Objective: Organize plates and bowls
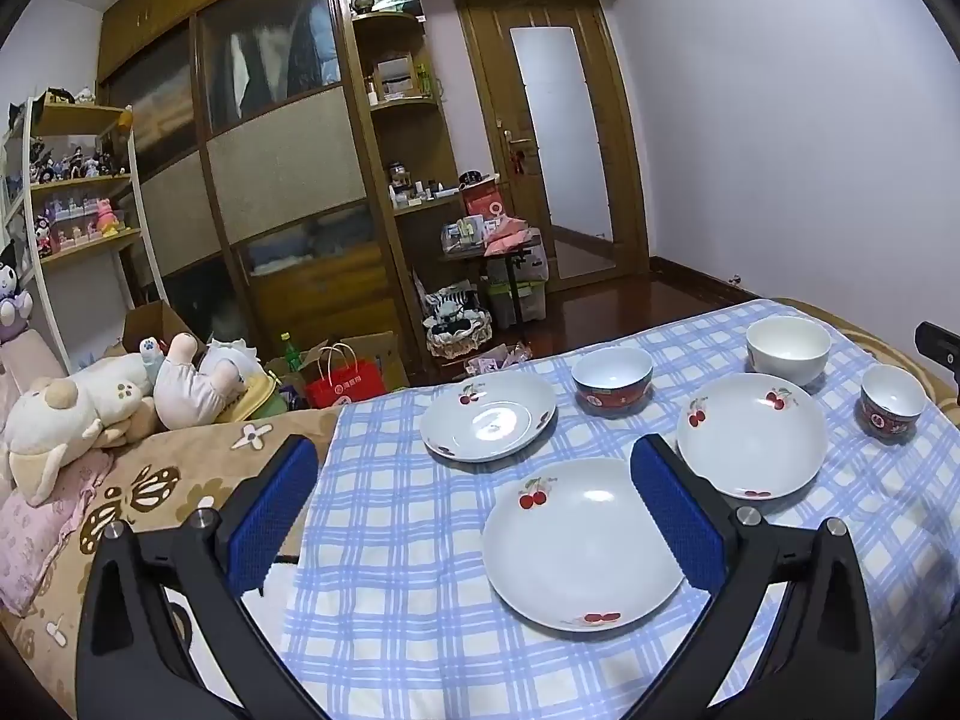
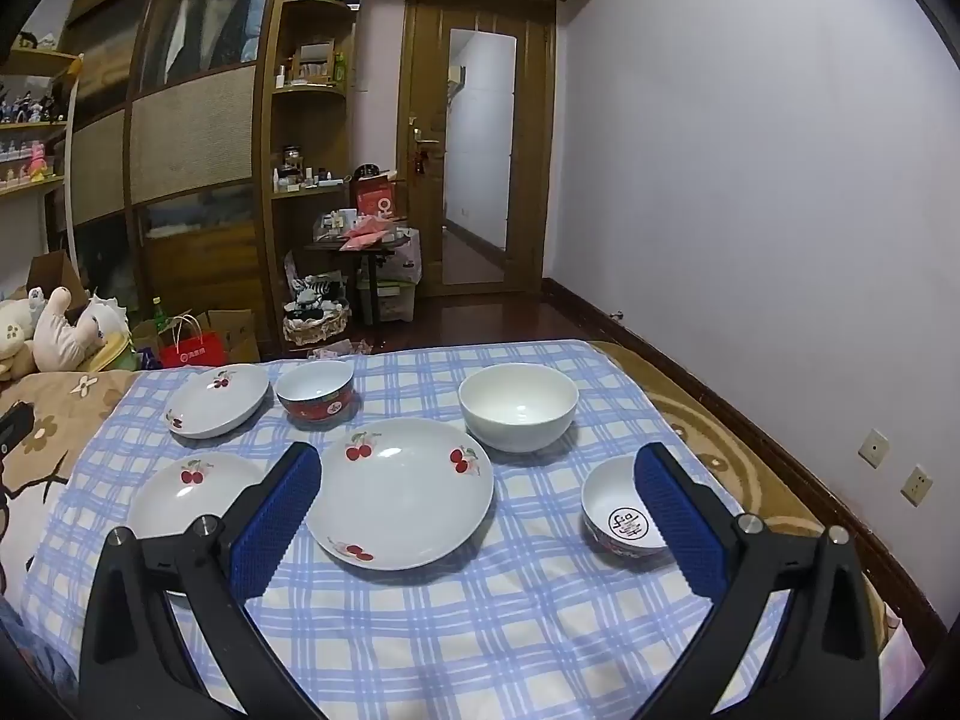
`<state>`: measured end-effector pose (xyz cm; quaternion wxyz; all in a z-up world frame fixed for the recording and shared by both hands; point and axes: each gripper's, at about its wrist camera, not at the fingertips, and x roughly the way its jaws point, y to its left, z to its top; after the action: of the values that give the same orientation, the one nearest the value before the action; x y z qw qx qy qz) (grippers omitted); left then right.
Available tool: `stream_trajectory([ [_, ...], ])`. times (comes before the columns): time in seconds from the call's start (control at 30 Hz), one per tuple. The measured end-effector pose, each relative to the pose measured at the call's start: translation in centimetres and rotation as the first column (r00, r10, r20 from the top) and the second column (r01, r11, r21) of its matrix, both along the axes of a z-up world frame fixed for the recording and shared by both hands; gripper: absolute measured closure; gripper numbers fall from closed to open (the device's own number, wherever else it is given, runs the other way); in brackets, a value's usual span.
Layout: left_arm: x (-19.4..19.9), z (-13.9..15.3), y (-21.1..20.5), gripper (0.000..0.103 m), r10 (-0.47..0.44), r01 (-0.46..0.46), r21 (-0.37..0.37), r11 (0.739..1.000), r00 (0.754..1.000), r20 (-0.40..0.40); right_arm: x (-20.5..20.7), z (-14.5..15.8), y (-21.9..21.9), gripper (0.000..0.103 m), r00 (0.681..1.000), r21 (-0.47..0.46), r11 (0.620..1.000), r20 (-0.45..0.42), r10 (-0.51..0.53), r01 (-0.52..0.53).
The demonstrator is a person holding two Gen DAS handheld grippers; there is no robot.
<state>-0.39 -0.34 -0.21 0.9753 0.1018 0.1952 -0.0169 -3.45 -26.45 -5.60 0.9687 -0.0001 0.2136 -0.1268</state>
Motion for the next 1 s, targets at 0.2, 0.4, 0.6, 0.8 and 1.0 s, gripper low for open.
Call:
stream_trajectory([
  [0.2,-0.13,-0.03,0.11,0.001,-0.002,0.002,0.004,1.0,1.0,-0.005,0.23,-0.43,-0.33,0.0,1.0,-0.002,1.0,-0.001,-0.003,0.003],
  [0.4,-0.18,-0.22,0.02,0.001,0.0,0.0,0.004,1.0,1.0,-0.003,0.04,-0.17,-0.16,0.0,1.0,-0.001,1.0,-0.001,-0.004,0.004],
  [0.6,-0.64,-0.32,0.3,0.001,0.002,-0.002,-0.001,1.0,1.0,-0.011,-0.01,-0.15,-0.2,0.0,1.0,0.001,1.0,-0.002,-0.006,0.006],
  [0.8,-0.13,-0.54,0.55,0.001,-0.001,0.001,-0.001,1.0,1.0,-0.015,0.04,-0.14,-0.17,0.0,1.0,0.0,1.0,-0.002,-0.006,0.006],
  [1.0,-0.04,-0.71,0.82,0.001,-0.002,0.002,-0.001,1.0,1.0,-0.016,0.04,-0.15,-0.19,0.0,1.0,0.001,1.0,-0.002,-0.006,0.006],
])
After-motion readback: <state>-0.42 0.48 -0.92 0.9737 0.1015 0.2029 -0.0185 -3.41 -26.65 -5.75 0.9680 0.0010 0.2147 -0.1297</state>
